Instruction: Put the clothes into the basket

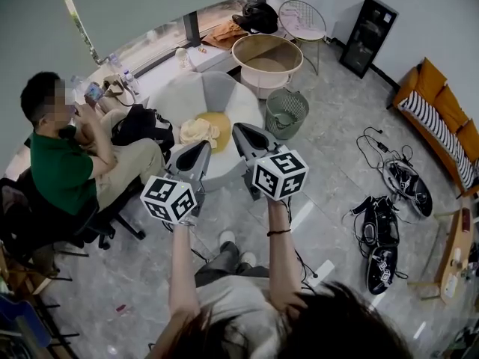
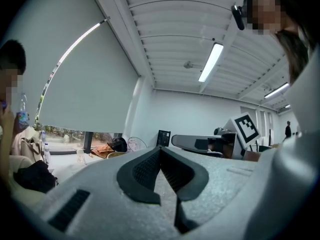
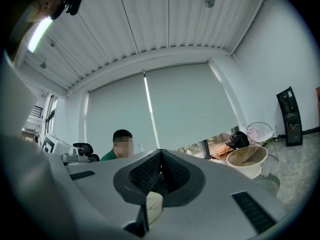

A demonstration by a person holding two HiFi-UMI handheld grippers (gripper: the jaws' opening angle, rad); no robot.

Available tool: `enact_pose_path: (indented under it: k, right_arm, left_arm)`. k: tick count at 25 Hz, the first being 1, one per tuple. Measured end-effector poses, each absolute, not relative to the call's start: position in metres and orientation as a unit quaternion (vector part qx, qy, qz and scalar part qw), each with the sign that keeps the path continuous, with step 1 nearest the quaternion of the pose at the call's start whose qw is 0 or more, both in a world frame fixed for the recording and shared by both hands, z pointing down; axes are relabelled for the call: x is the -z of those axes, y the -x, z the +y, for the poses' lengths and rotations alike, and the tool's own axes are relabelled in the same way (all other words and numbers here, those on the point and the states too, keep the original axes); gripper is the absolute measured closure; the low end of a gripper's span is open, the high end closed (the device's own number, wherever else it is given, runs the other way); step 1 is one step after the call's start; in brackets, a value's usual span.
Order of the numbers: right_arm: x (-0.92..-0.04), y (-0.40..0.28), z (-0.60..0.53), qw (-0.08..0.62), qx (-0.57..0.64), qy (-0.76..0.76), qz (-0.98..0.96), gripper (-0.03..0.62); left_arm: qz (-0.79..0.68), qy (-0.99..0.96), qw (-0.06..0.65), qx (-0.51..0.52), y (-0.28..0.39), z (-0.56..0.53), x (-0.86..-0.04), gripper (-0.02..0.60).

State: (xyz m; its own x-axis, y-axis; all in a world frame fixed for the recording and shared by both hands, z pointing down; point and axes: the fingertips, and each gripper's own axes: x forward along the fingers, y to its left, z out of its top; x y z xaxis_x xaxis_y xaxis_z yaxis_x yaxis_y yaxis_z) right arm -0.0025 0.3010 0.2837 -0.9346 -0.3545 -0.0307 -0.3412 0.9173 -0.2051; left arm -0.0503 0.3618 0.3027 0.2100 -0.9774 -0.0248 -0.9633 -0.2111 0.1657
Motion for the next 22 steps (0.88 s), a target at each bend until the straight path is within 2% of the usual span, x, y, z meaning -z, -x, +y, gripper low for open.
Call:
enact_pose_path:
  k: [15, 22]
  right_arm:
    - [-0.294, 0.061, 0.229, 0.015, 0.096, 0.189, 0.977, 0.585]
    - [-0.301, 0.072, 0.209, 0.038, 0.125, 0.187, 0.974, 0.585]
  left_arm:
    - [-0.606, -0.790, 0.066, 0.066, 0.105, 0.277, -0.308, 0.571]
    - [-0.596, -0.797, 0.078, 0.061, 0.122, 0.257, -0.322, 0.571]
